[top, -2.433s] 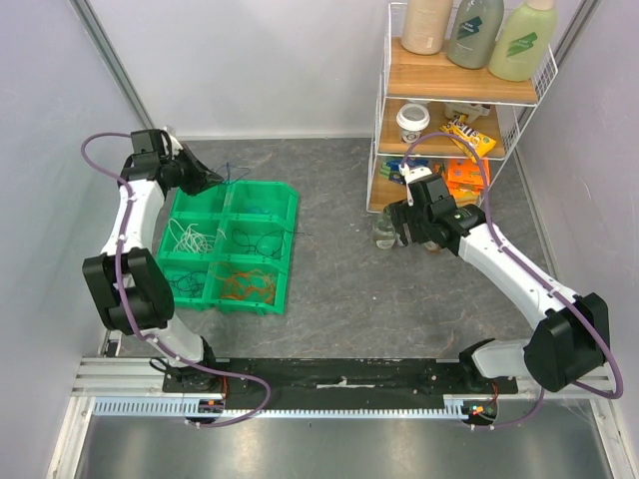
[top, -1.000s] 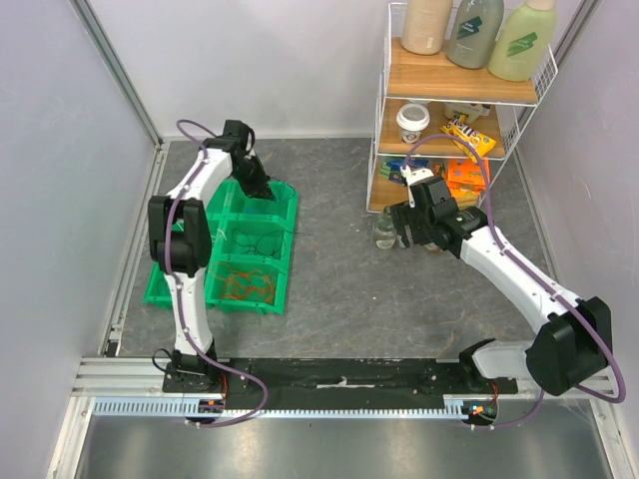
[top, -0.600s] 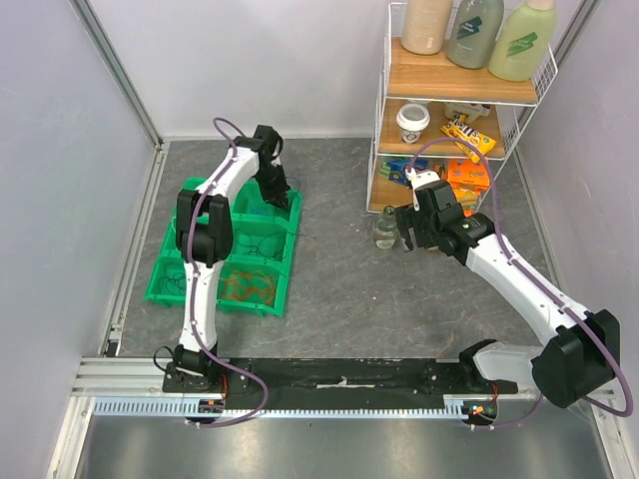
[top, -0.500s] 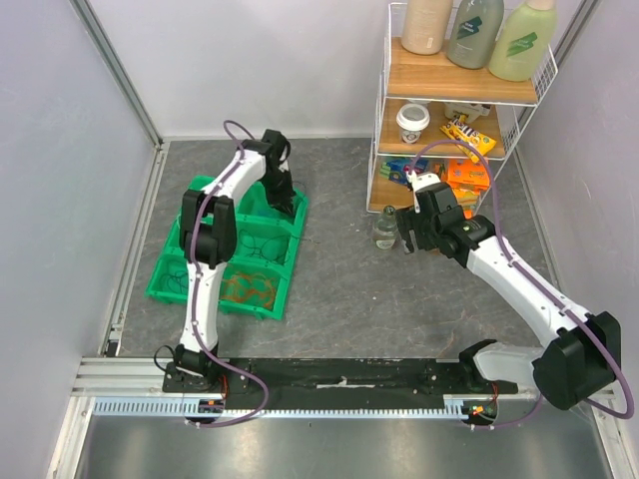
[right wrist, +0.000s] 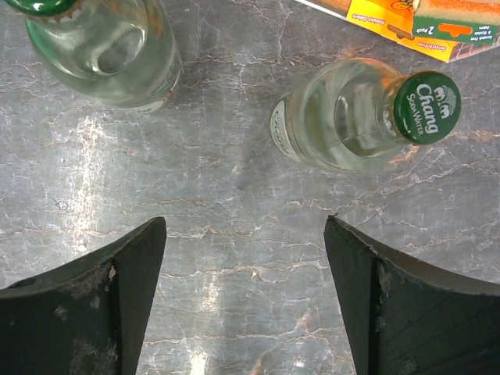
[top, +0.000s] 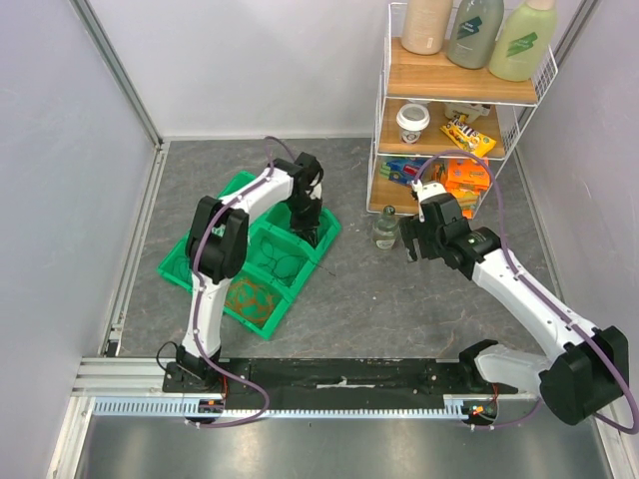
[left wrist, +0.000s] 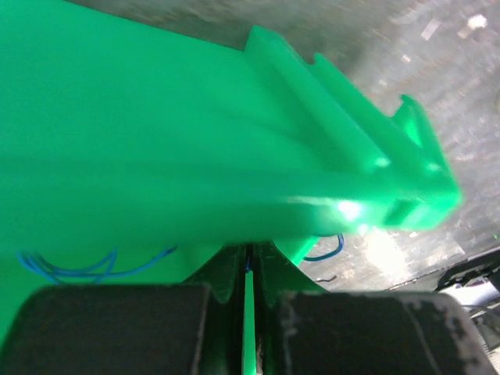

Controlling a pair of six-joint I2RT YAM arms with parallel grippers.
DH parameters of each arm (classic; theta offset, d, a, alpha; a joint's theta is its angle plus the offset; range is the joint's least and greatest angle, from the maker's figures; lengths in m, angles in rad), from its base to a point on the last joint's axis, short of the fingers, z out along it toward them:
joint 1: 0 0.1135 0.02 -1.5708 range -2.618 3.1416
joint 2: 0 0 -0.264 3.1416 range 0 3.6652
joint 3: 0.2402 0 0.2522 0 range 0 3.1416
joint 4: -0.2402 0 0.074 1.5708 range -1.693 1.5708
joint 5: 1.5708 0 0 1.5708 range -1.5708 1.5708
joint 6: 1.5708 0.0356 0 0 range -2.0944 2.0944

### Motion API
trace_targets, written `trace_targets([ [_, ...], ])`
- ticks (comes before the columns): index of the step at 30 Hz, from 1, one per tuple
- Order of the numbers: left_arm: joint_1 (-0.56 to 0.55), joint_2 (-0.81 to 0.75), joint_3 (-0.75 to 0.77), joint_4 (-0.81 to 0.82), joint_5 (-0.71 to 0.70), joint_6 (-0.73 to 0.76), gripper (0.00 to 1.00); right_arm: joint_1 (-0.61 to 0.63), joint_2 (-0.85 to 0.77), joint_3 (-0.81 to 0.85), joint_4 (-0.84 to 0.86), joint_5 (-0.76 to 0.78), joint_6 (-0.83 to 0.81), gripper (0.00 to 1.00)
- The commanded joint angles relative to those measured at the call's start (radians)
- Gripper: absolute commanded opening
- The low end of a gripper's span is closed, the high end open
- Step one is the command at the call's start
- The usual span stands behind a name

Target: Untangle the cables

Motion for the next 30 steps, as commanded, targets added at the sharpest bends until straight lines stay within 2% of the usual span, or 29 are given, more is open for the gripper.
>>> trace_targets([
  [1,-0.027,-0.137,0.004,0.03,0.051,-0.024,0.02,-0.004,-0.041,-0.014,0.053,-0.006,-0.015,0.9],
  [13,0.008,-0.194,0.179,0.011,-0.006,-0.201,0.02,-0.002,-0.14,-0.075,0.085,-0.003,-0.049,0.91],
  [20,0.071,-0.168,0.178,-0.052,-0.031,-0.282,0.02,-0.005,-0.177,-0.083,0.073,0.016,-0.061,0.91],
  [30,0.099,-0.135,0.164,-0.063,-0.02,-0.281,0.02,-0.008,-0.179,-0.075,0.062,0.024,-0.063,0.91],
])
